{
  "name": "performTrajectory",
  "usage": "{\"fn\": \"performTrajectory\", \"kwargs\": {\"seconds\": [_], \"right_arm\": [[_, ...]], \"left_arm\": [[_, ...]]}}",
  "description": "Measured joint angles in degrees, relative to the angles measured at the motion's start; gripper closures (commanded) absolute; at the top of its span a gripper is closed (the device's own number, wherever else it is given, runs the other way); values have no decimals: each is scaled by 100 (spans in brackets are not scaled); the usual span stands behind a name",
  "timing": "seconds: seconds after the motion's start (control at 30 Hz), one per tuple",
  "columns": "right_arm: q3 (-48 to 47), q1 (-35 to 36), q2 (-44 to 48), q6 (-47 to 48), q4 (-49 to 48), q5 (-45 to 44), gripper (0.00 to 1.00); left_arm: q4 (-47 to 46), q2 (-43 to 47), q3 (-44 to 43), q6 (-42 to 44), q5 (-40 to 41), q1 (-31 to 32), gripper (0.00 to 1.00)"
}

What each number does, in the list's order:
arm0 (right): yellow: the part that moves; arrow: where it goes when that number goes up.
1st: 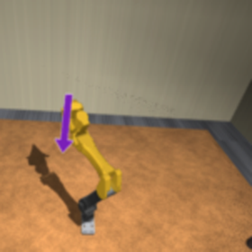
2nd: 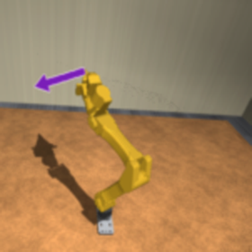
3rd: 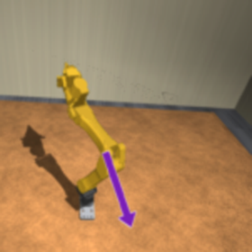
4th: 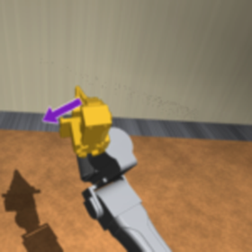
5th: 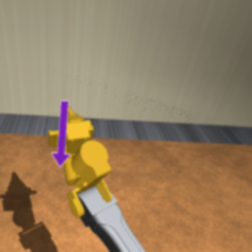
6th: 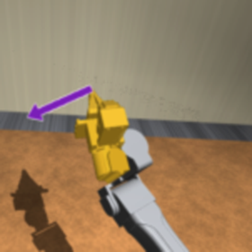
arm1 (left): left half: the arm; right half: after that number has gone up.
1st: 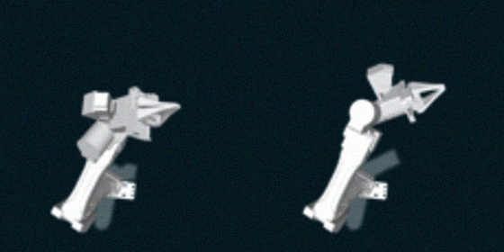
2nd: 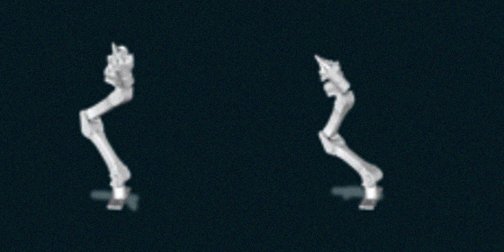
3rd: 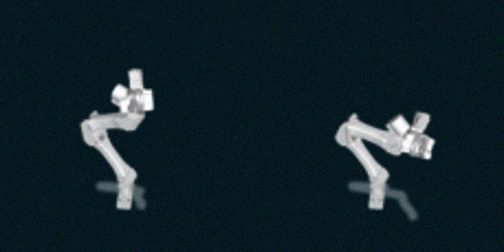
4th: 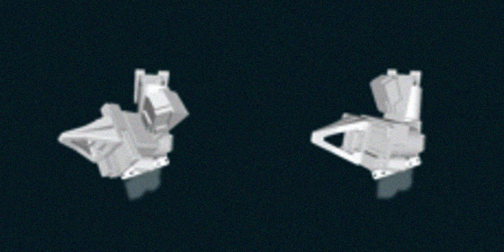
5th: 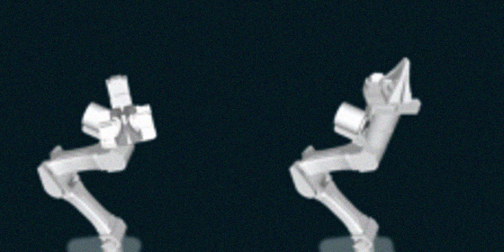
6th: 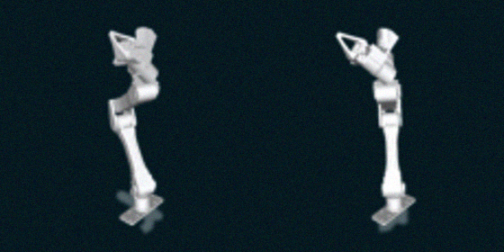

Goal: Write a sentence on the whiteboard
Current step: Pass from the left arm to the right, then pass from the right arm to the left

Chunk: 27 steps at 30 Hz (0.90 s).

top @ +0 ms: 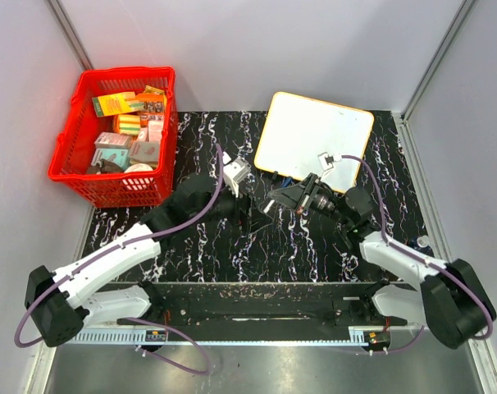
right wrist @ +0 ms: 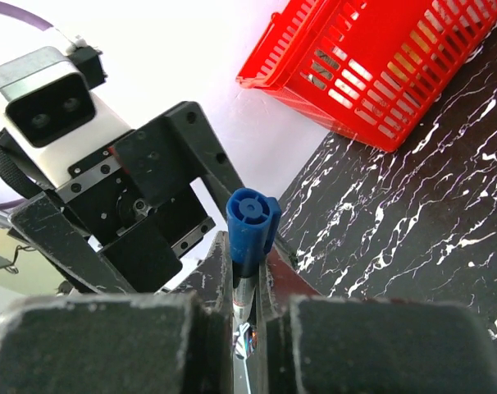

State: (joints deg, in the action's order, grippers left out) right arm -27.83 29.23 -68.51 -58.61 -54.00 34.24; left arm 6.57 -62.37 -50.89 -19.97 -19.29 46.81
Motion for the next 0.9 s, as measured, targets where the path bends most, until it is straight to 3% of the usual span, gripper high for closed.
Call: {"fn": "performTrajectory", "kwargs": {"seconds": [0.1,0.27,0.4,0.43,0.47,0.53,0.57,0.6,0.7,0.77,0.9], "right_arm": [[-26,33,474,289,505,-221,100],[-273,39,1010,658,1088,-461,100],[-334,42,1237,772,1408,-603,100],[-334,39,1287,793,1488,-638,100],[-334,39,1349,826,1598,-675,100],[-348,42,1464,870,1784,-730,97],[-358,42,1497,874,1832,-741,88],[-374,46,1526,881,1871,-745,58],[-376,44,1593,944,1869,-737,9],[-352,46,1626,922,1779,-704,1],[-221,61,1705,929,1464,-619,0]], "left_arm": [[-13,85,2,-11,-96,0,14],[-122,125,0,59,-444,-2,35],[-181,4,2,92,-651,-2,70],[-197,-22,0,111,-704,-2,90],[-216,-39,2,94,-739,-2,98],[-232,-46,2,153,-800,-2,100],[-249,-44,0,144,-811,-2,100],[-280,-44,2,157,-817,0,100],[-365,-44,0,131,-826,-2,100],[-428,-44,0,105,-826,-2,100],[-487,-70,-127,85,-872,-2,100]]}}
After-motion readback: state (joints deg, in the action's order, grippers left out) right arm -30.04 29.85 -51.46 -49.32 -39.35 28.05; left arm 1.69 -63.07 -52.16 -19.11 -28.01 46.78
